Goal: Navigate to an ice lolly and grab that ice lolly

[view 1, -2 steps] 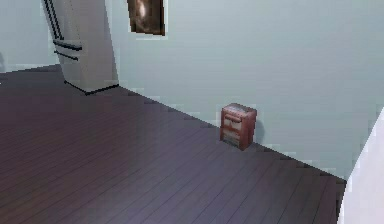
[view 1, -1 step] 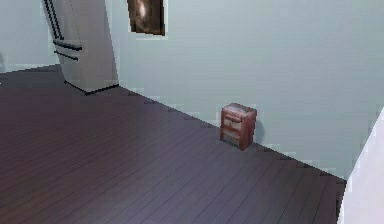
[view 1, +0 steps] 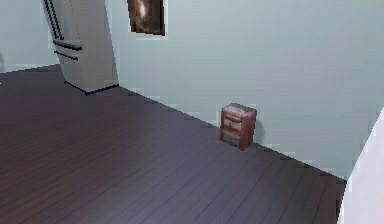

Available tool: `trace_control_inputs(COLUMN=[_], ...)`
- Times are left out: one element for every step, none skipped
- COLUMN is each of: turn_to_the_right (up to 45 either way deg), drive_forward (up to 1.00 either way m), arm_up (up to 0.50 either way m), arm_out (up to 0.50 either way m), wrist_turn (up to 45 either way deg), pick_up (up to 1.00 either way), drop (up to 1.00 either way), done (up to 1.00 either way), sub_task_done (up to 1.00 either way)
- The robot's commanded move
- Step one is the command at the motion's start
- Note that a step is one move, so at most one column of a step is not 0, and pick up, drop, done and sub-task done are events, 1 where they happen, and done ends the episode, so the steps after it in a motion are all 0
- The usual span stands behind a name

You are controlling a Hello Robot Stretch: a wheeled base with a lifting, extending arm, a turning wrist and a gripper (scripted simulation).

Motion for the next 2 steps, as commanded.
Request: trace_control_inputs(turn_to_the_right=[0.0, 0.0], drive_forward=[0.00, 0.00], arm_up=[-0.12, 0.00], arm_out=[0.00, 0.00], wrist_turn=[0.0, 0.0], pick_up=[0.00, 1.00], drop=[0.00, 0.00], done=[0.00, 0.00], sub_task_done=[0.00, 0.00])
